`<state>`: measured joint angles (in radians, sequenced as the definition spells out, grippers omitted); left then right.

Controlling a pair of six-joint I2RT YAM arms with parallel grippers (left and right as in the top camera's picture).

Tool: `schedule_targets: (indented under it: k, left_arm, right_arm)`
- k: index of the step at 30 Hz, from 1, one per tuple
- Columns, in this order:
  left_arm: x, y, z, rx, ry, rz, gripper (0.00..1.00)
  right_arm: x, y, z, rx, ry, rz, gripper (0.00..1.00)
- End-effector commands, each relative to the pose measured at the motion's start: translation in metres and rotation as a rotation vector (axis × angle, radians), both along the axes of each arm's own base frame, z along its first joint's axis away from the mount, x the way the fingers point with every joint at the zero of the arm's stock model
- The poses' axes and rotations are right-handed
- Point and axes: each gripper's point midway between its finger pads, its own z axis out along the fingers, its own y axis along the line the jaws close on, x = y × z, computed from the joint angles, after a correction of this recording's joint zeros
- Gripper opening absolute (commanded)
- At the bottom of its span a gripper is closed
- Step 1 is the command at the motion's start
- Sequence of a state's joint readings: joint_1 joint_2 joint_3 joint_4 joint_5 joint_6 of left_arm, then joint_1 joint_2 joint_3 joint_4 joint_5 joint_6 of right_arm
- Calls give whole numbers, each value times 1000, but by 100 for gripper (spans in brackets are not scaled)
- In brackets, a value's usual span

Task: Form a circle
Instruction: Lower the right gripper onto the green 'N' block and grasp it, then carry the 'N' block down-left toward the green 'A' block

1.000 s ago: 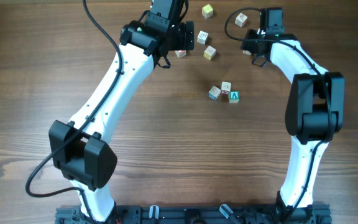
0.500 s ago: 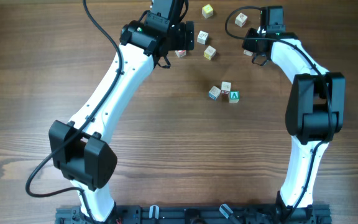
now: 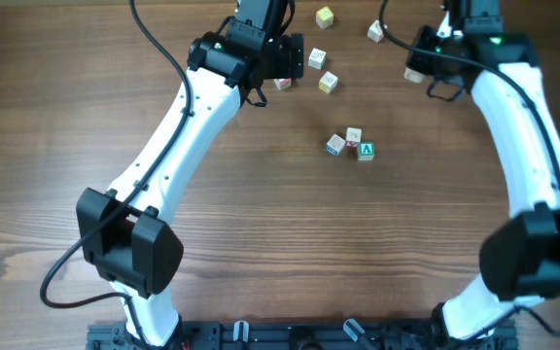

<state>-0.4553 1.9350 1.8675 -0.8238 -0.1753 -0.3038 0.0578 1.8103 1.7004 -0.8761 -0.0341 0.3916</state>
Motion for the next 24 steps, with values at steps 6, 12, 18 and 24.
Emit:
schedule_targets:
  k: [6,12,18,24]
  left_arm:
    - [1,68,39,96,-95,260,100]
    - [-4,143,48,29,-62,479,100]
    - [-13,177,33,-56,57,507,100]
    - [-19,184,29,-44,86,521,100]
  right_arm:
    - [-56,36,-15,84,212,108,19]
    - [-85,88,-31,62,295,236,13]
    - [-128,139,-87,54,403,302,13]
    - [-152,164,-131,7,405,372,12]
